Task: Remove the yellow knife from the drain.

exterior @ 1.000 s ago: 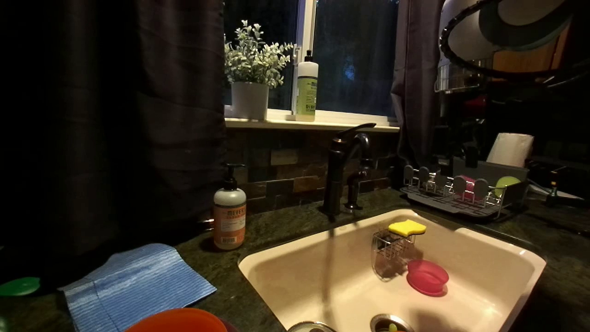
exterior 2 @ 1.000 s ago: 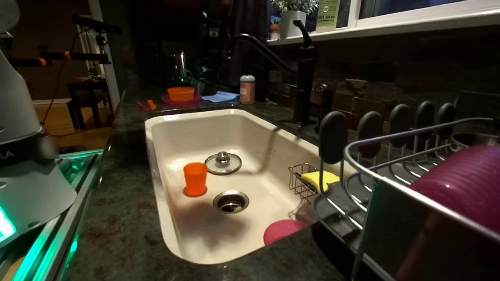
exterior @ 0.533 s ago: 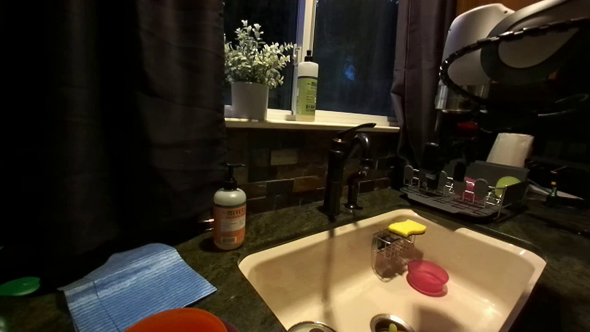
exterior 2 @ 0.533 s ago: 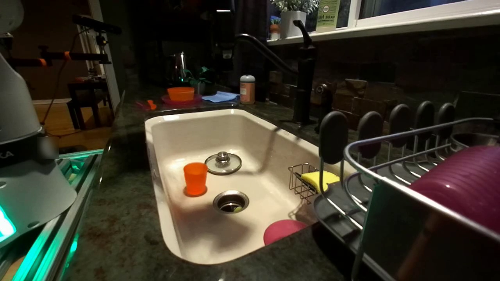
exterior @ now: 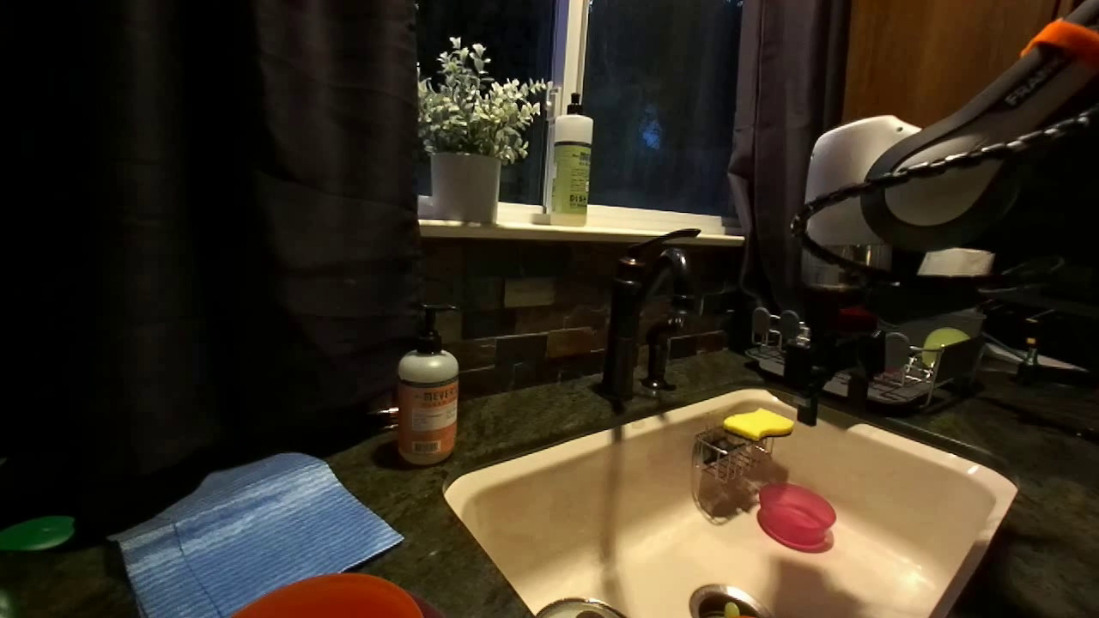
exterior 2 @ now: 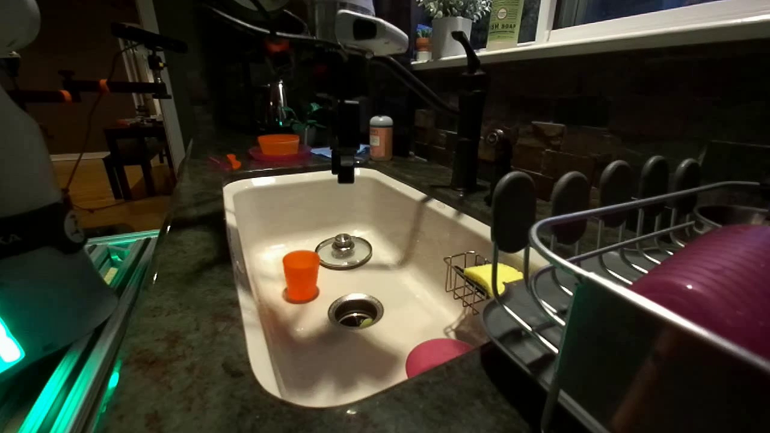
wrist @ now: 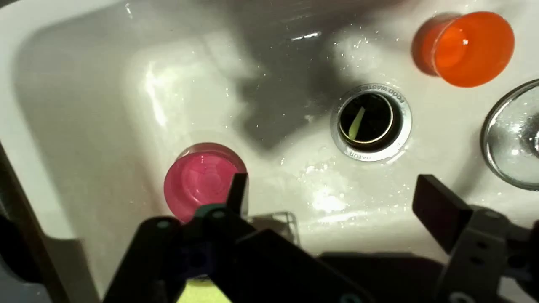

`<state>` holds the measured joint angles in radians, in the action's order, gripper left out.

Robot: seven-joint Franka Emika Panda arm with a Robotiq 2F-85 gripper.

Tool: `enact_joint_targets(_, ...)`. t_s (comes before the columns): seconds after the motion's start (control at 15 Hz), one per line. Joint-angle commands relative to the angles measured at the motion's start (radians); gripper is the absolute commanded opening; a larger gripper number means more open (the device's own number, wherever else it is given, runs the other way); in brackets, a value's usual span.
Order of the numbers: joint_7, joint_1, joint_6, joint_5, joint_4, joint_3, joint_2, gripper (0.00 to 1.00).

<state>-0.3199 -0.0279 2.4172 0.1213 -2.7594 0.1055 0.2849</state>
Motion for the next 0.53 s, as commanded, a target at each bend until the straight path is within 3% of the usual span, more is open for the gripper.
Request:
enact_joint_targets(0.0,0.032,-0.004,0.132,-0.011,0.0,-0.027,-0.171,1.0)
enact_joint_targets(0.27,0.027,-0.004,0.229,0.001,-0.001,-0.058,-0.319,1.0)
enact_joint_targets(0.33,0.013,0.011,0.182,0.0,0.0,-0.056,-0.252,1.0)
enact_joint_targets(0.47,0.015,0.015,0.207,-0.002,0.003,-0.07,-0.305,1.0)
